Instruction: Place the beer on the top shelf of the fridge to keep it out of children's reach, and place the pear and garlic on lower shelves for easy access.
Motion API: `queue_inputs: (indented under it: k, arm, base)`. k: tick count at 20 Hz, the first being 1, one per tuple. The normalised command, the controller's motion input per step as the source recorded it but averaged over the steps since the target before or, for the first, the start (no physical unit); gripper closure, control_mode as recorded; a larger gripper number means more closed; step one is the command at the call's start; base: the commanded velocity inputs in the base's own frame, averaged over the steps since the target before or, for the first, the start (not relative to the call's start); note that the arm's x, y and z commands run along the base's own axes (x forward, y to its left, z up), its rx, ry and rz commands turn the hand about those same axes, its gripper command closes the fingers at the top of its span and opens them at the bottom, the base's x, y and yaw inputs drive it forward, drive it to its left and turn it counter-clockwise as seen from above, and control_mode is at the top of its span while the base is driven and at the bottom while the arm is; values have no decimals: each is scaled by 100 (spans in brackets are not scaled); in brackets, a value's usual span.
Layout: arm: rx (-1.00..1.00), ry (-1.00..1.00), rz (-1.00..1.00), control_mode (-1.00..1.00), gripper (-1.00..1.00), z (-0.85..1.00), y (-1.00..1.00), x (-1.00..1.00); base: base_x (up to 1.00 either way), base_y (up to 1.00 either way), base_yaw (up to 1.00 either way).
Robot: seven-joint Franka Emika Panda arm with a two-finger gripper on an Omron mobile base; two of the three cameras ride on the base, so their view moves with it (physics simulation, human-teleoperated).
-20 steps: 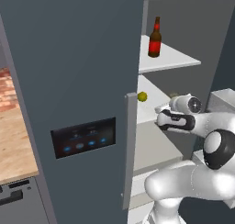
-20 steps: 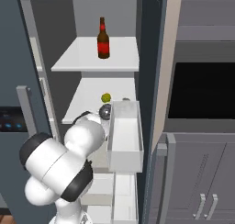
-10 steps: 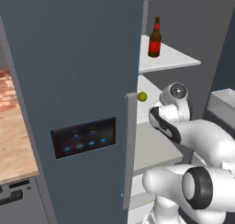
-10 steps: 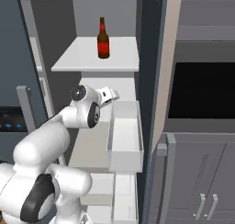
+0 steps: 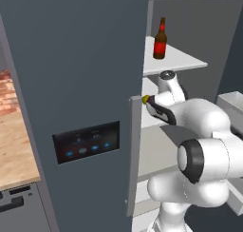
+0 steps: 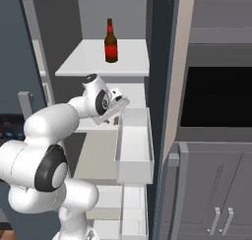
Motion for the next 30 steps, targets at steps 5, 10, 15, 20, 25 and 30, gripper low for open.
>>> queue_inputs:
  k: [5,10,15,20,25,30]
  arm:
    - [0,35,10,-100,-100,-77,-40,30]
    - [0,0,17,-100,-100,-54,-43,-78]
    - [0,-9,15,-100,-100,-10,-27,-100]
    - [0,-9,10,-100,-100,0,-15,-100]
    - [0,-15,8,-100,-100,47,0,-100]
    - [0,-30,5,-100,-100,100,14,-100]
  base:
    - [0,0,0]
    - [0,0,0]
    - [0,0,0]
    - [0,0,0]
    - [0,0,0]
    - [0,0,0]
